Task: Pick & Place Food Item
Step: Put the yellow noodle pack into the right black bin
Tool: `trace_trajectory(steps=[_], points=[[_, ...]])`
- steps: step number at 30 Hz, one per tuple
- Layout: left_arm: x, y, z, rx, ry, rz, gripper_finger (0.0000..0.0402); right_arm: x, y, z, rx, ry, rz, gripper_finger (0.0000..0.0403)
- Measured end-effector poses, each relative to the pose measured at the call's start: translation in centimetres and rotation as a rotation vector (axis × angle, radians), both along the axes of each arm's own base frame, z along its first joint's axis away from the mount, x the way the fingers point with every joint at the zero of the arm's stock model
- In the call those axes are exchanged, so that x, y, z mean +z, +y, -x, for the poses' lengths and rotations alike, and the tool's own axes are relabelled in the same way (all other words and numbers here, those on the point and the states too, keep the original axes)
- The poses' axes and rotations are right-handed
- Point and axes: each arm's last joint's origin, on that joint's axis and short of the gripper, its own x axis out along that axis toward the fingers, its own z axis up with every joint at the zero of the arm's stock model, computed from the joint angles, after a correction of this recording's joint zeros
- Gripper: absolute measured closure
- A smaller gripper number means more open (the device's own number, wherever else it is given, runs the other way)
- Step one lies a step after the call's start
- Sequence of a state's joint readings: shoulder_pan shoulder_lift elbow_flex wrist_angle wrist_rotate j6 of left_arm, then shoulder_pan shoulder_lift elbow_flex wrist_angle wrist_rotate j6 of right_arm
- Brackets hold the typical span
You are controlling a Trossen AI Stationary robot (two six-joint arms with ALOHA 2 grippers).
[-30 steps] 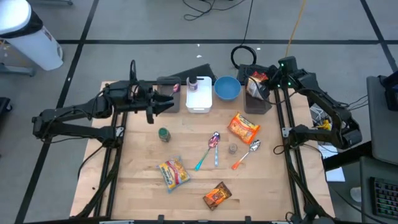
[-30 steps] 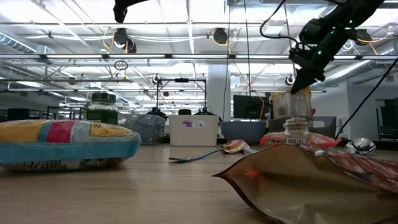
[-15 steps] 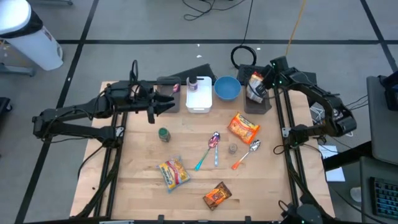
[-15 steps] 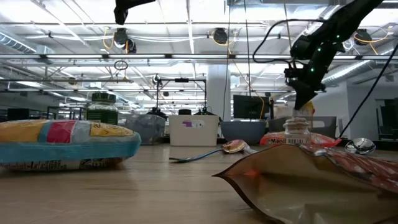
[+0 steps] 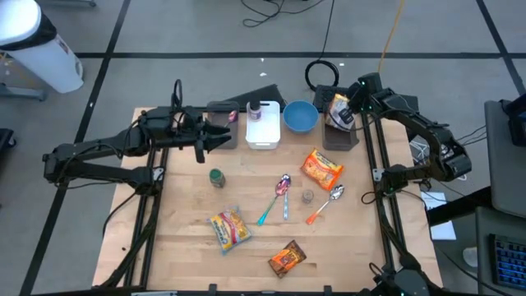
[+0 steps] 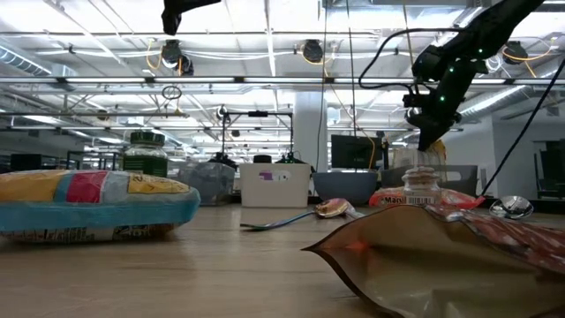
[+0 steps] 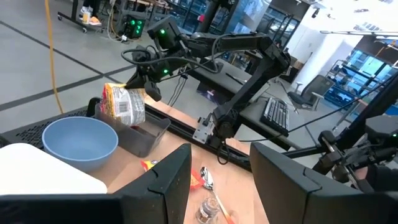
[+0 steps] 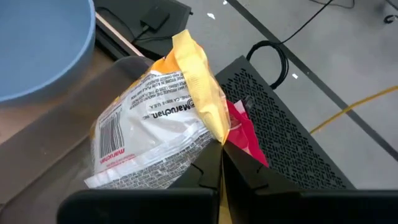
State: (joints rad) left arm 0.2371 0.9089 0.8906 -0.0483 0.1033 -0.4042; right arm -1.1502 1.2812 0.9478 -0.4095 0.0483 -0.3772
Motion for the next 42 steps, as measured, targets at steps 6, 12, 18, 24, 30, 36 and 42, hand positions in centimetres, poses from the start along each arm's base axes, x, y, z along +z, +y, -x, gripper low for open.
trace_trajectory(steps=[6,12,18,24,30,36,42], points=[[0.0,0.0,0.0,0.0,-0.001,0.002,0.0231,0.0,0.0,0.0,0.027,0.015,0.006,0.0403],[0.0,0.0,0.0,0.002,-0.003,0.017,0.0231,0.1,0.0,-0.2,0.058,-0.02,0.001,0.0403],[0.0,0.0,0.0,0.002,-0.004,0.021,0.0231,-0.6,-0.4,-0.4,0.05,-0.016,-0.019,0.0403],[0.0,0.0,0.0,0.003,-0.005,0.027,0.0231,-0.8,-0.5,-0.8,0.042,-0.033,-0.031,0.0399],[0.0,0.0,0.0,0.003,-0.005,0.027,0.0231,-0.7,-0.5,-1.2,0.062,-0.032,-0.008,0.0379],[0.0,0.0,0.0,0.003,-0.005,0.027,0.0231,-0.7,-0.5,-1.1,0.066,-0.023,-0.004,0.034],[0.0,0.0,0.0,0.003,-0.005,0.027,0.0231,-0.7,-0.5,-1.1,0.074,-0.017,-0.001,0.0294]])
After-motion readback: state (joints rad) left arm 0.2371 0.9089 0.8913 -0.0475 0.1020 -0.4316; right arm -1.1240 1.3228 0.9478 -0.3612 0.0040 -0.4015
